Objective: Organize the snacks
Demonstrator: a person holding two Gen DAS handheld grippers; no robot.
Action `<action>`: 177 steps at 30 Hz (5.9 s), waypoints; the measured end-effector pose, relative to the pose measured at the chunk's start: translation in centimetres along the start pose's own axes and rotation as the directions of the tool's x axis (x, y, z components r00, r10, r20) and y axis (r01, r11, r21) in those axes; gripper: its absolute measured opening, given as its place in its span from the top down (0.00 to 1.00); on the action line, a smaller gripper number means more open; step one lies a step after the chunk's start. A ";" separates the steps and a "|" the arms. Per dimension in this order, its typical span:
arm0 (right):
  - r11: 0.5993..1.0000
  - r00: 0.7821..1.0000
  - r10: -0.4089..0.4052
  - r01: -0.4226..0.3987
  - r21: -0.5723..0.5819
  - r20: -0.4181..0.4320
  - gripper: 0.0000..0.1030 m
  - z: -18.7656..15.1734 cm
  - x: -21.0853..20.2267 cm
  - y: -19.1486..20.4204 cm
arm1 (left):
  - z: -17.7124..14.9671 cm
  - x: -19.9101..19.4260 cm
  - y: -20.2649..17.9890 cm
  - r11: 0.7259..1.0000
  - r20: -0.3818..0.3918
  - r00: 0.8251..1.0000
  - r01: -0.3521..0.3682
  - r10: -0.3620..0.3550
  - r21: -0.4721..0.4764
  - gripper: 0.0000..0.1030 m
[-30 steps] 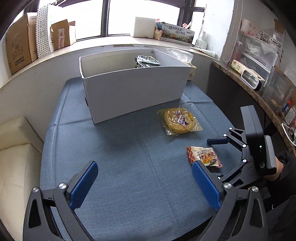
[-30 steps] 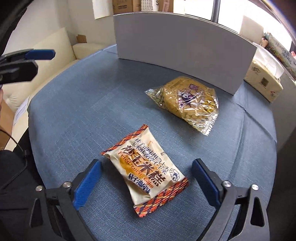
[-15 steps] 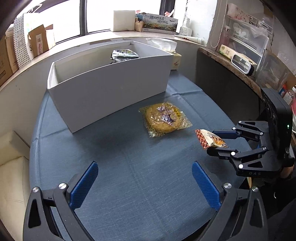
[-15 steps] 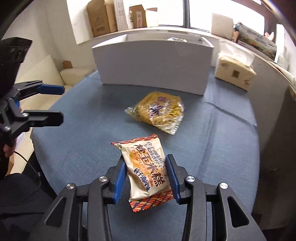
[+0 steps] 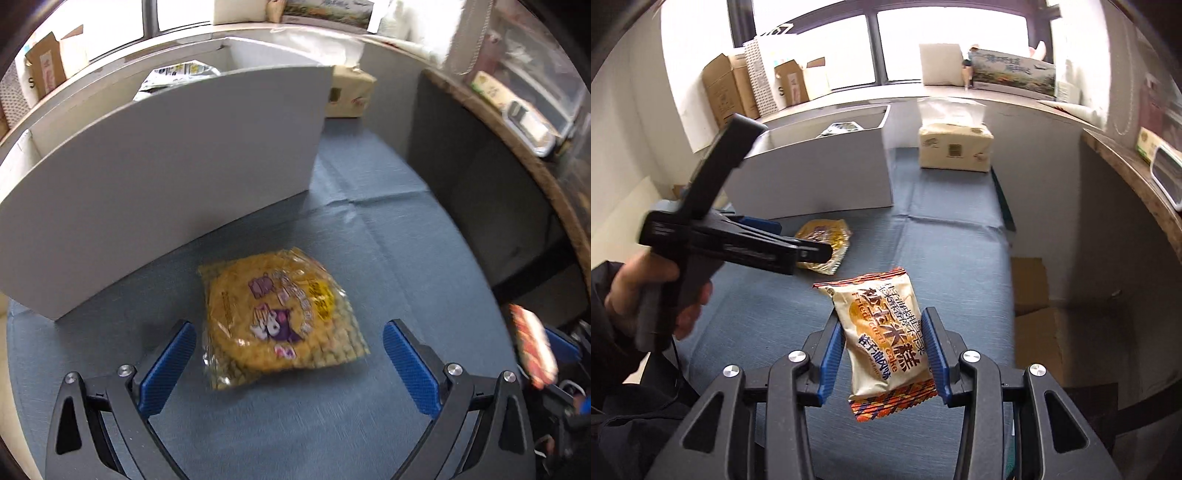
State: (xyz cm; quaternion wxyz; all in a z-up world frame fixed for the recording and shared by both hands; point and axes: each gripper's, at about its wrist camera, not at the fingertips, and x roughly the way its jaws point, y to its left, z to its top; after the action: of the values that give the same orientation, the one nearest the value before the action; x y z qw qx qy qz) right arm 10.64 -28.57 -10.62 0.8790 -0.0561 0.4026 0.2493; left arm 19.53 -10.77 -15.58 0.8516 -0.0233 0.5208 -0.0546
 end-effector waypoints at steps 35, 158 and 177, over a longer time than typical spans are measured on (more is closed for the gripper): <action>0.986 0.979 0.157 -0.149 -0.075 0.128 0.56 8.8 1.0 5.1 | -0.6 -18.4 9.6 0.996 0.298 0.954 -0.014 0.038 -0.083 0.21; 0.995 0.967 0.098 -0.102 0.003 0.234 0.00 9.2 -6.2 13.0 | -8.4 -24.9 9.9 0.992 0.420 0.907 0.009 0.046 -0.129 0.00; 0.993 0.968 0.111 -0.114 -0.001 0.227 0.00 8.9 -6.2 13.1 | -8.3 -24.6 9.8 0.992 0.413 0.910 0.012 0.040 -0.123 0.00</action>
State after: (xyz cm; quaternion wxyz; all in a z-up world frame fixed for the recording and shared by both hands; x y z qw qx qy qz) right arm 6.99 -16.97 1.24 0.9039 0.0012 0.3038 0.3012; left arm 1.73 1.98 1.50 0.9400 -0.0829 0.3309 -0.0103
